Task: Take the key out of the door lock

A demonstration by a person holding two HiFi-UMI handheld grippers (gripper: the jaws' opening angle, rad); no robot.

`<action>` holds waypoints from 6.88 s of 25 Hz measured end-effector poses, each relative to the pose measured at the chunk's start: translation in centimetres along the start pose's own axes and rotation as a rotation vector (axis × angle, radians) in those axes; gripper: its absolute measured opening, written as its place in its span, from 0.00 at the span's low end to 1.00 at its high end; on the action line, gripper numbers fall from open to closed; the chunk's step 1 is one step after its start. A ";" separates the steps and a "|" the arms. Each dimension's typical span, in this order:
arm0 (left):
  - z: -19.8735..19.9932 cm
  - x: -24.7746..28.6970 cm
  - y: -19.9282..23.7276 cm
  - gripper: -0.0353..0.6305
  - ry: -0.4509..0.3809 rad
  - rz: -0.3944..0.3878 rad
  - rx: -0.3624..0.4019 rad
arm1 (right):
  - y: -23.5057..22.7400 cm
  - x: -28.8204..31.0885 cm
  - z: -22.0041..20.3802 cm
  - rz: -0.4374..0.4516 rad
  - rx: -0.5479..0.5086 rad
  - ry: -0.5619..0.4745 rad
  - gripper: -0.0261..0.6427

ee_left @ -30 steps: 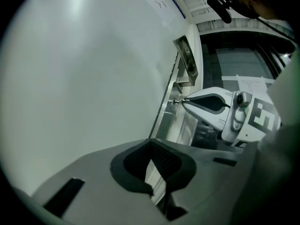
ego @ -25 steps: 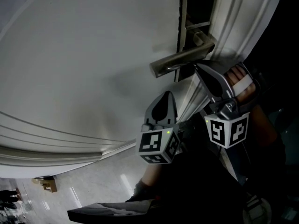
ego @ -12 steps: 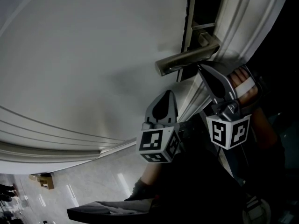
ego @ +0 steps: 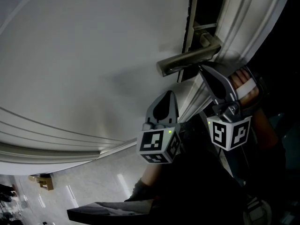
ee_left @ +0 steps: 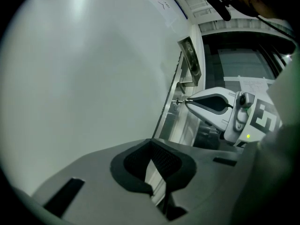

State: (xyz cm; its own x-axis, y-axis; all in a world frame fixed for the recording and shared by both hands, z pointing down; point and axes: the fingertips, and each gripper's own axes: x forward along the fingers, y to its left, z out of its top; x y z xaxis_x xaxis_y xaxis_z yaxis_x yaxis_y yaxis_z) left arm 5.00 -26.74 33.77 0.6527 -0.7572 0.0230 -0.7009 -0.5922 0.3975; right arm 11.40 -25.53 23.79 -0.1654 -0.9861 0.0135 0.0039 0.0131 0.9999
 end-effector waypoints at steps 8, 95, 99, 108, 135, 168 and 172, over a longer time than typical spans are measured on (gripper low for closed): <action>0.3 -0.1 0.1 0.05 0.000 0.008 -0.002 | 0.1 0.0 0.0 -0.004 -0.022 0.007 0.06; 0.1 0.3 -0.5 0.05 -0.011 -0.019 -0.016 | 0.1 -0.7 0.1 -0.016 -0.011 0.032 0.06; 0.0 0.4 -0.5 0.05 -0.006 -0.017 -0.012 | 0.2 -0.8 0.1 -0.015 -0.009 0.029 0.06; 0.6 0.8 -0.6 0.05 -0.021 -0.027 -0.002 | 0.1 -0.7 0.0 -0.011 -0.008 0.027 0.06; 0.5 1.1 -0.4 0.05 -0.011 -0.032 -0.030 | 0.3 -0.9 0.1 -0.010 0.005 0.029 0.06; -0.1 0.7 -0.4 0.05 -0.004 -0.028 -0.059 | 0.3 -1.1 0.1 -0.025 0.005 0.029 0.06; -0.2 0.7 -0.2 0.05 0.005 -0.018 -0.057 | 0.3 -1.1 0.1 -0.026 0.007 0.030 0.06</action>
State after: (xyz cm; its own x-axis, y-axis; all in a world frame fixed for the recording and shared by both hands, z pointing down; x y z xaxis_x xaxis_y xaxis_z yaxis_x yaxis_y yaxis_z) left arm 5.65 -27.06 33.83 0.6665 -0.7452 0.0197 -0.6719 -0.5890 0.4491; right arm 11.50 -24.40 24.09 -0.1361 -0.9906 -0.0123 -0.0068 -0.0114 0.9999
